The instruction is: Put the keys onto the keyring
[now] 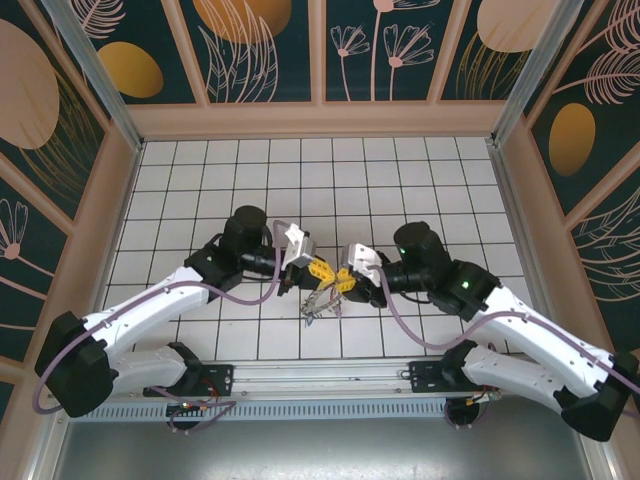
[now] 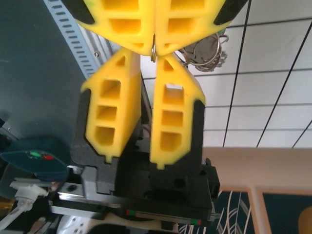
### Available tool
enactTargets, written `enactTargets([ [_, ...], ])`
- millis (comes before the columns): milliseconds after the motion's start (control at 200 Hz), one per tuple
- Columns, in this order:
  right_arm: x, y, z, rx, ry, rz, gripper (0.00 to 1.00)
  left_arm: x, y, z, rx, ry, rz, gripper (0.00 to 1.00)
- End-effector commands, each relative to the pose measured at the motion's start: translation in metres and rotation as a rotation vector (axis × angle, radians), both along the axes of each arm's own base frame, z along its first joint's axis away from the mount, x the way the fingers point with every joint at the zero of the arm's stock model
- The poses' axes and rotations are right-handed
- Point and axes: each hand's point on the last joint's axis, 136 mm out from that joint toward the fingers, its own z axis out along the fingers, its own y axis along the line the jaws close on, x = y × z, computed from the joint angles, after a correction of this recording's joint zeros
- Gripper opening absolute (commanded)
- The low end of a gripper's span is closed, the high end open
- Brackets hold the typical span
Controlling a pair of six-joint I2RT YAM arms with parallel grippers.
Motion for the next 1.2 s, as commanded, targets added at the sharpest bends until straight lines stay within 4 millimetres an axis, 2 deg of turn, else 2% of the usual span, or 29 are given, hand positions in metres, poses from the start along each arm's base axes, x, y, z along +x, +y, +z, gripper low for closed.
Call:
enactTargets([
  [0,-0.001,-0.003,0.021,0.126,-0.027,-0.011,0.21,-0.014,0.002,0.043,-0.183,-0.003,-0.057,0.0],
  [125,-0.006,-0.004,0.022,0.17,-0.006,-0.002,0.22,-0.012,0.003,0.05,-0.245,0.018,-0.033,0.0],
  [280,-0.006,0.0,0.021,0.184,0.013,0.009,0.14,-0.013,0.007,0.058,-0.315,0.042,-0.022,0.0],
  [475,-0.003,0.002,0.019,0.189,0.014,-0.002,0.14,-0.011,0.011,0.06,-0.362,0.066,0.019,0.0],
  [721,-0.006,0.01,0.024,0.238,0.042,0.034,0.03,-0.009,0.01,0.054,-0.354,0.075,0.029,0.0],
  [896,-0.006,0.016,0.028,0.273,0.051,0.05,0.03,-0.003,0.008,0.048,-0.349,0.094,0.056,0.0],
  [1196,-0.001,0.021,0.02,0.26,0.058,0.027,0.04,0.0,0.009,0.048,-0.389,0.117,0.073,0.0],
])
